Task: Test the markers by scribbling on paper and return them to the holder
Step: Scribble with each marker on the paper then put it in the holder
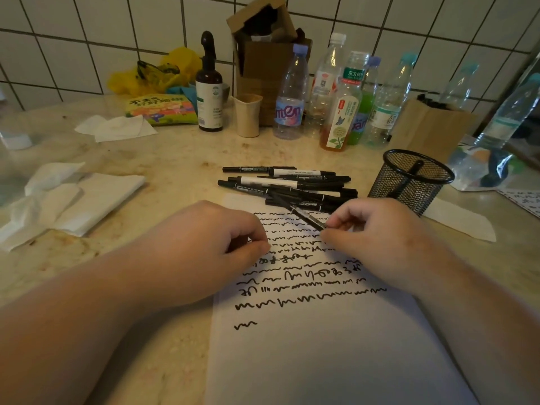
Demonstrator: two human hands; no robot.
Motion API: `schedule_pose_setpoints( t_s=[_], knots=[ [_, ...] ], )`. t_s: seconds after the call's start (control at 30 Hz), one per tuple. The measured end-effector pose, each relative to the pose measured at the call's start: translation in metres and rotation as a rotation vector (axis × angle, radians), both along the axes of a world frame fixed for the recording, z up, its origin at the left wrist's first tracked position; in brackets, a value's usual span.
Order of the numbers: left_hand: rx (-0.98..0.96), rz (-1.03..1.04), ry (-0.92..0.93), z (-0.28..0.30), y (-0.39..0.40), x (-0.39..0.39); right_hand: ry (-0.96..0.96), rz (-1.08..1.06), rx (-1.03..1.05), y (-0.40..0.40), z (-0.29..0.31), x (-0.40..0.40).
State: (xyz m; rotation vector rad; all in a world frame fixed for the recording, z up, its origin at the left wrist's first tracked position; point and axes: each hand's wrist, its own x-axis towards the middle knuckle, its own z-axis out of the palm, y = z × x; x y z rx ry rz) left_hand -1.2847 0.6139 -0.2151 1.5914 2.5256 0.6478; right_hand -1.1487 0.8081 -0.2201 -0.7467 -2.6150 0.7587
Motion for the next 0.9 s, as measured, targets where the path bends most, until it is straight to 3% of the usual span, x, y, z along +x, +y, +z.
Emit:
schedule_pose_setpoints(
  t_s=[0.1, 0.3, 0.53, 0.7, 0.8, 0.9],
  knots=[
    [-0.006, -0.008, -0.001, 0.000, 0.001, 0.000, 0.092, 0.119, -0.284, -0.008, 0.006, 0.002],
    [0.013, -0.041, -0.107, 0.003, -0.001, 0.001, 0.145, 0.307, -0.639, -0.013, 0.010, 0.006],
    [0.018, -0.054, -0.281, 0.005, 0.005, 0.011, 0.268, 0.427, -0.764, -0.020, 0.011, 0.007],
    [0.045, -0.023, -0.270, 0.006, 0.004, 0.007, 0.342, 0.413, -0.874, -0.017, 0.009, 0.006],
    [0.025, 0.024, -0.167, 0.009, 0.001, 0.002, 0.363, 0.291, -0.684, -0.013, 0.011, 0.008],
    [-0.026, 0.018, -0.042, 0.008, 0.001, -0.001, 0.131, 0.283, -0.259, -0.016, 0.010, 0.010]
  ],
)
